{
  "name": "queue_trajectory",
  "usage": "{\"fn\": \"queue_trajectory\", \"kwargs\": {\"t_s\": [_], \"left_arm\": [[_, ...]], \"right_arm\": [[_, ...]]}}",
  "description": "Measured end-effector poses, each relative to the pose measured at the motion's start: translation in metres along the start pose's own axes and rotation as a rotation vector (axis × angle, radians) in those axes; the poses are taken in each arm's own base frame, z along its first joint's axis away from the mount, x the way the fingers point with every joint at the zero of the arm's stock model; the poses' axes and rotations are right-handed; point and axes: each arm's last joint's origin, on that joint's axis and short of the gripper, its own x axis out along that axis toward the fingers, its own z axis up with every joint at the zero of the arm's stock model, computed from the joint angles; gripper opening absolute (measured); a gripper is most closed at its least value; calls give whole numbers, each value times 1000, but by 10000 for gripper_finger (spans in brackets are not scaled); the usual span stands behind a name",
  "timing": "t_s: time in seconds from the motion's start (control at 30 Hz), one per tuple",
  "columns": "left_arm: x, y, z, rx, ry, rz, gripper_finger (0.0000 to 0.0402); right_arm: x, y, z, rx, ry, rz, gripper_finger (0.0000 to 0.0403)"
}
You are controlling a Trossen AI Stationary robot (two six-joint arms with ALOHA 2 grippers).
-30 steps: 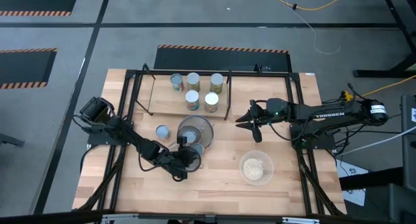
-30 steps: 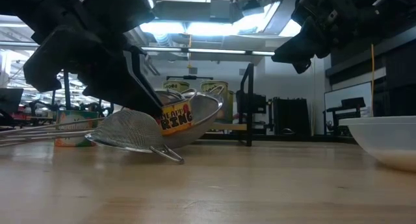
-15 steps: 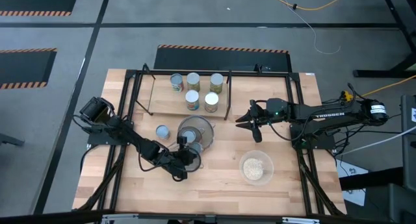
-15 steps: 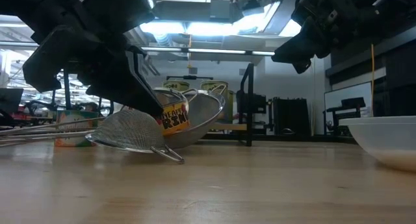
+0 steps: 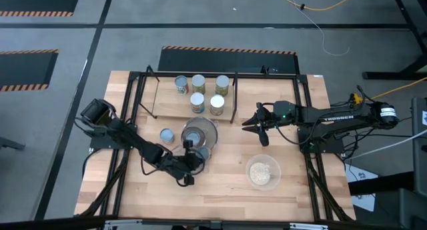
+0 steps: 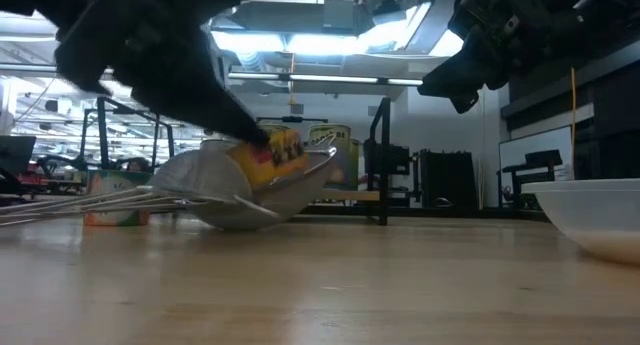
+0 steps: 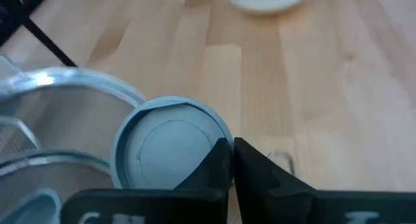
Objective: Pick and place cans onto a shelf
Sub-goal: Put the canned pineapple rings on the shelf
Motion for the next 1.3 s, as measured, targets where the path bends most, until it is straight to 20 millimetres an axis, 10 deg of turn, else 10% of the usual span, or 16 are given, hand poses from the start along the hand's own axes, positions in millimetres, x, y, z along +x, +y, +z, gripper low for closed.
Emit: {"fn": "queue_trajectory", "kwargs": {"t_s": [0.33, 0.6, 0.97, 1.3], "left_arm": [[-33, 22, 45, 38, -153, -29, 3], [-83, 84, 76, 61, -234, -8, 3], [-137, 167, 62, 40, -112, 113, 2], [-125, 202, 42, 113, 77, 62, 2]], "right_arm": [[0, 0, 0, 0, 1, 0, 98], [0, 0, 0, -3, 2, 0, 98], [0, 0, 0, -4, 1, -1, 98], [0, 0, 0, -50, 0, -3, 98]]}}
